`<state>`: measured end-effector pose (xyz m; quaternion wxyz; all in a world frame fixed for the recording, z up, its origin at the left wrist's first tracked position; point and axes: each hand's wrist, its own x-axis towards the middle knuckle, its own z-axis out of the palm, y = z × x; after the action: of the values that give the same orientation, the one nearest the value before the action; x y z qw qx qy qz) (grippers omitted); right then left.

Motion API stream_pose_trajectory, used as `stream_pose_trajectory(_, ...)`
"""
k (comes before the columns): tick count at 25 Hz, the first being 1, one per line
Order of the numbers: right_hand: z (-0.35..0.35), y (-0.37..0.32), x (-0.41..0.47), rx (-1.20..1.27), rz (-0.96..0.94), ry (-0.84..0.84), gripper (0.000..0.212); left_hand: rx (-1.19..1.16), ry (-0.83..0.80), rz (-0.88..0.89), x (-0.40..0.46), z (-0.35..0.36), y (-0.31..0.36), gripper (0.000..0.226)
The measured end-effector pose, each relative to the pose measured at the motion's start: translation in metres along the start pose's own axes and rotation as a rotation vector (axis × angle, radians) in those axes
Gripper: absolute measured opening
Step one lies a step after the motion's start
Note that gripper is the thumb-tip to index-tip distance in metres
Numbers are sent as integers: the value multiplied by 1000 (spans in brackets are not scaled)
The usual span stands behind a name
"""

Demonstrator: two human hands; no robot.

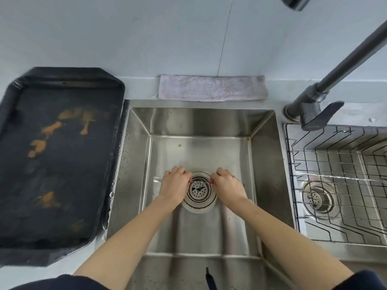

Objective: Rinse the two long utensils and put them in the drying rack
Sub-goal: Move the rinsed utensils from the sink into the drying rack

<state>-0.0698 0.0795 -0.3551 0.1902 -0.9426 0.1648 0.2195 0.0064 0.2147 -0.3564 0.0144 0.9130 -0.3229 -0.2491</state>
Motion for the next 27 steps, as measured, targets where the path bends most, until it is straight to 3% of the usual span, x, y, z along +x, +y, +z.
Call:
stream_pose_trajectory(16, -79, 5, -82, -86, -140, 399, 27, -13, 344, 90, -75, -77, 50, 28)
stream_pose_trajectory(27, -104, 97, -136, -99, -142, 570, 18, -17, 411, 185, -82, -84, 143, 26)
